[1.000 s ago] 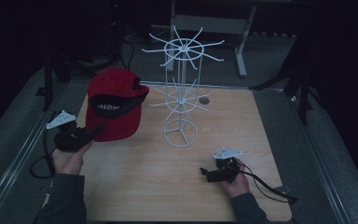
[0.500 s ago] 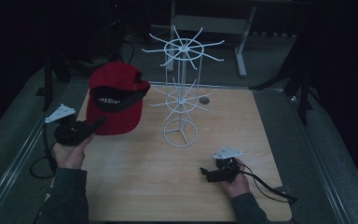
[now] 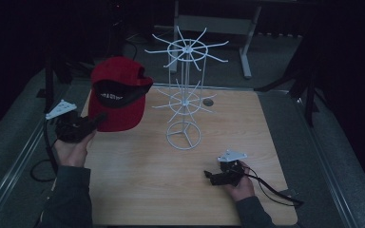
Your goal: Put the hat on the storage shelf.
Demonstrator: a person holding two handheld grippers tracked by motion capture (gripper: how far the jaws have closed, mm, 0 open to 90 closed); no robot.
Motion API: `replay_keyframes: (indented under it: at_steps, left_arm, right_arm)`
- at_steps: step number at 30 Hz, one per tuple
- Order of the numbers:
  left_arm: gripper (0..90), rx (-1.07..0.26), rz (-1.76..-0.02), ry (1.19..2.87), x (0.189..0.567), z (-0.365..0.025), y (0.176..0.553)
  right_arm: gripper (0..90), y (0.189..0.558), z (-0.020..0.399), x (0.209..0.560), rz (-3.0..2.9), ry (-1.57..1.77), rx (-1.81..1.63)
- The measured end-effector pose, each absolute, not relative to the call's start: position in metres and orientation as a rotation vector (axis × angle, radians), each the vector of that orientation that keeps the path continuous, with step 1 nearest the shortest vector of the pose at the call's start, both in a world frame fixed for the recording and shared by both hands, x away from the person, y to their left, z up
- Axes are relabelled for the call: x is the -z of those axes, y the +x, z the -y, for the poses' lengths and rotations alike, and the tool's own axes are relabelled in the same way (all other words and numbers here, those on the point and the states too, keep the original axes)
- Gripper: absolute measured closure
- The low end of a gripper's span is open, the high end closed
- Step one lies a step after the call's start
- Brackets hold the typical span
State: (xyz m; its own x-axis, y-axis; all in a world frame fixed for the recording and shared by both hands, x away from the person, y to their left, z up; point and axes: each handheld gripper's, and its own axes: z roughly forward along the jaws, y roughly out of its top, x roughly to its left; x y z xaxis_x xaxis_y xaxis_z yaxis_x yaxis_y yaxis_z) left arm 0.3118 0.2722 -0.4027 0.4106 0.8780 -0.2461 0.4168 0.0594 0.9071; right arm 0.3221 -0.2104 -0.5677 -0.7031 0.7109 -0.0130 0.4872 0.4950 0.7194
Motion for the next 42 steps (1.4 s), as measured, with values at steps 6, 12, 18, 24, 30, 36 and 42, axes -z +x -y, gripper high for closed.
replay_keyframes:
  at_steps: [6,12,18,24,30,36,42]
  left_arm:
    - [85.5,-0.534,-1.181,1.549,0.398,-0.271,0.312]
    - [85.5,-0.560,-1.173,1.543,0.389,-0.268,0.315]
    - [85.6,-0.574,-1.158,1.541,0.383,-0.266,0.316]
    - [85.5,-0.587,-1.149,1.528,0.376,-0.264,0.318]
    - [85.6,-0.603,-1.141,1.525,0.368,-0.263,0.319]
    - [85.6,-0.620,-1.128,1.517,0.359,-0.263,0.320]
    - [85.6,-0.634,-1.124,1.523,0.352,-0.263,0.323]
  right_arm:
    - [13.6,0.322,0.210,0.568,-2.435,1.008,-1.026]
    - [13.6,0.322,0.210,0.568,-2.434,1.009,-1.027]
    - [13.6,0.322,0.210,0.568,-2.435,1.008,-1.025]
    - [13.6,0.322,0.210,0.568,-2.435,1.008,-1.025]
    - [13.6,0.322,0.210,0.568,-2.436,1.008,-1.026]
    - [13.6,0.322,0.210,0.568,-2.435,1.008,-1.026]
    - [13.6,0.322,0.210,0.568,-2.436,1.008,-1.025]
